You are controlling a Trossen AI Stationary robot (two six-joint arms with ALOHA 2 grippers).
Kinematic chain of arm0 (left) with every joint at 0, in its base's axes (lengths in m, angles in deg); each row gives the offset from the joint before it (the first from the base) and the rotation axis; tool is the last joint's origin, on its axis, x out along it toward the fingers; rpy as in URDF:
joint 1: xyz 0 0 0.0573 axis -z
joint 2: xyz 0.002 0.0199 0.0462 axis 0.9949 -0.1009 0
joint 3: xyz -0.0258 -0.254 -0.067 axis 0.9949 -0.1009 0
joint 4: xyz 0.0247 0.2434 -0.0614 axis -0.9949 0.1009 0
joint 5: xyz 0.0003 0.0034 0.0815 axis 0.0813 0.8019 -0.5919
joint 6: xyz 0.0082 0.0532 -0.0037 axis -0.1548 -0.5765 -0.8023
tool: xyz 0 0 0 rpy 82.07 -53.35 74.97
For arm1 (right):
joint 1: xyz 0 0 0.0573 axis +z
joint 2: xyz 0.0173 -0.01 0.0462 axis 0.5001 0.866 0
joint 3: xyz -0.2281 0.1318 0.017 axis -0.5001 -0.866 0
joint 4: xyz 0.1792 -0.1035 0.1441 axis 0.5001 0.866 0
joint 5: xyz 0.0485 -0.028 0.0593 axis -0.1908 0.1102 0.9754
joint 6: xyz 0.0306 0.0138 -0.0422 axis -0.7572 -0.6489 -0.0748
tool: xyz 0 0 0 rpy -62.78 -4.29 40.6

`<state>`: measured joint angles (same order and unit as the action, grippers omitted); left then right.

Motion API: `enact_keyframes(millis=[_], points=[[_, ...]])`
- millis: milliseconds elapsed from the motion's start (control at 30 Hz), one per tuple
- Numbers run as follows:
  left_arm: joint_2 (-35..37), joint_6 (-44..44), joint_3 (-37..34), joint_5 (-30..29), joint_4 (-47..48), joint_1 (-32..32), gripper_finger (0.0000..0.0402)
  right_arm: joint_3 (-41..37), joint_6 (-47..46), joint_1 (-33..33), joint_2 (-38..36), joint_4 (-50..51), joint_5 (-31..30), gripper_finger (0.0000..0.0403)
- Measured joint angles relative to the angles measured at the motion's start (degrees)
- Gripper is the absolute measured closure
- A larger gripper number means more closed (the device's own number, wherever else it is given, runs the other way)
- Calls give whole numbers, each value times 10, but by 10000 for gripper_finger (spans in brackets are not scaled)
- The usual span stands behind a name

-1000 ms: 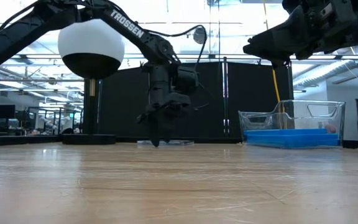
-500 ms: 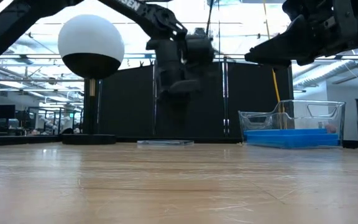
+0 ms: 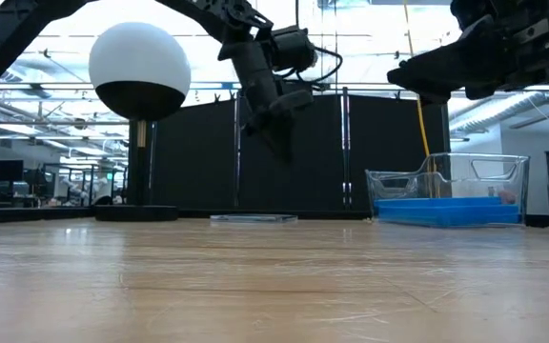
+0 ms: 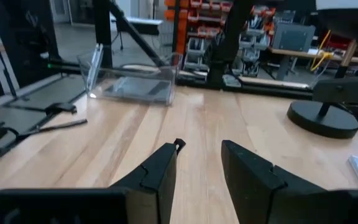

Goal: Pick & place jewel cases by type
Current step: Put the bottom black CD case into the bottom transparent bin

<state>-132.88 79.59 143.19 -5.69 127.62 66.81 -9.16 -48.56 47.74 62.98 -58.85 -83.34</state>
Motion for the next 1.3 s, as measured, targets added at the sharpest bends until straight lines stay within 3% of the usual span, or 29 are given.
enact_keyframes(millis=[100,367,833,1067,1300], points=[[0,-4,0,-1,-31,-3,397,-13,8,0,0,-23,4,284],[0,7,0,1,-95,-24,396,-36,30,0,0,-43,89,284],[-4,105,0,2,-98,-103,399,-42,37,0,-32,-5,88,284],[-28,100,1,36,-132,-116,400,-42,5,0,-35,0,88,284],[-45,77,0,58,-108,-111,400,-42,-27,0,-35,-11,88,284]])
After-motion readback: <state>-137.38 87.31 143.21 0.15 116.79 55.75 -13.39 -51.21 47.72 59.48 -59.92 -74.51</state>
